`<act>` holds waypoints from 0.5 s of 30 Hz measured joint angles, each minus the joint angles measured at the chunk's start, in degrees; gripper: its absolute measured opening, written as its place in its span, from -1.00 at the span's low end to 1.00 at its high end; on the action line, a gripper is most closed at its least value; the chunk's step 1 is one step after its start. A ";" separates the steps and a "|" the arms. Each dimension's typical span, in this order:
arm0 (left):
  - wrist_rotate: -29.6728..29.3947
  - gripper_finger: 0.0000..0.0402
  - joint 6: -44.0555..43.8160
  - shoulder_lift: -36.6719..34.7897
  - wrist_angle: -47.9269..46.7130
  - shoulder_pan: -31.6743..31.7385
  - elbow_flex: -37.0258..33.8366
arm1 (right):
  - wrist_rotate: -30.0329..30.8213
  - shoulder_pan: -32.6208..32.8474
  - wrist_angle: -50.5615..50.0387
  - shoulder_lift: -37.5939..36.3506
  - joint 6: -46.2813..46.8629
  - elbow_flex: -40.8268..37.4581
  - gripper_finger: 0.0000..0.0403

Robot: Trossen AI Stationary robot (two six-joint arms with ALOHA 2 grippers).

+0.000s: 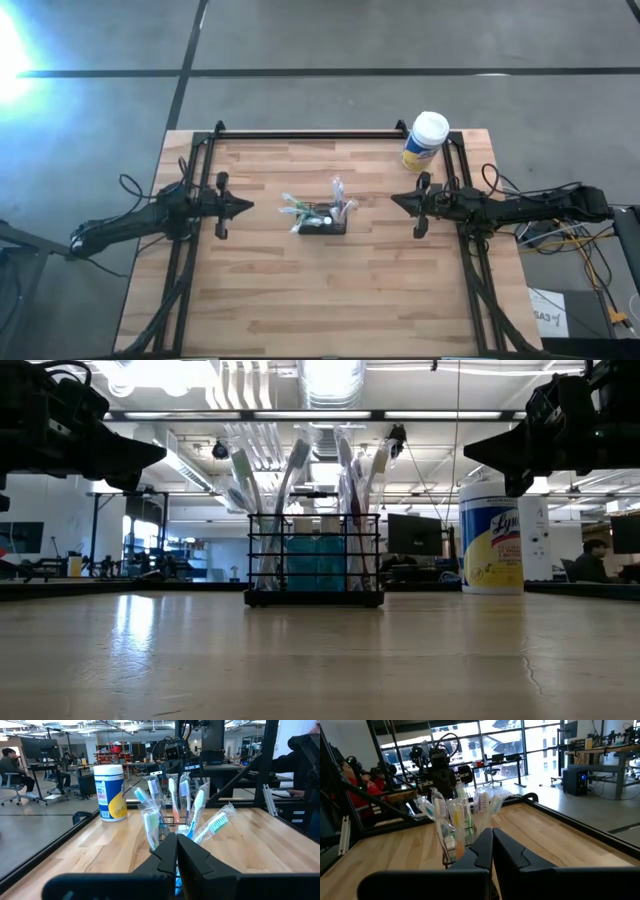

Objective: Pick & Place toothbrushing station
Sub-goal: Return to Home Position

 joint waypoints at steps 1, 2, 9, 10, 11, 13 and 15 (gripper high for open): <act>0.00 -0.92 0.00 0.00 0.00 0.00 0.00 | 0.00 -0.01 0.00 0.00 0.00 0.00 -0.96; 0.00 -0.93 0.00 0.00 0.00 0.00 0.00 | 0.00 0.00 0.00 0.00 0.00 0.00 -0.96; 0.00 -0.93 0.00 0.00 0.02 0.00 0.00 | 0.00 0.00 0.00 0.00 -0.01 0.00 -0.96; 0.00 -0.94 0.00 0.00 0.02 -0.02 0.00 | 0.00 -0.01 0.00 0.00 0.00 0.00 -0.96; 0.00 -0.94 0.00 0.00 0.01 -0.01 0.00 | 0.00 0.00 0.00 0.00 0.01 0.00 -0.96; 0.00 -0.94 0.02 0.00 0.02 -0.02 0.00 | 0.00 0.00 0.00 0.00 0.02 0.00 -0.96; 0.00 -0.94 0.01 0.00 0.02 0.00 0.00 | 0.00 -0.01 0.00 0.00 0.02 0.00 -0.96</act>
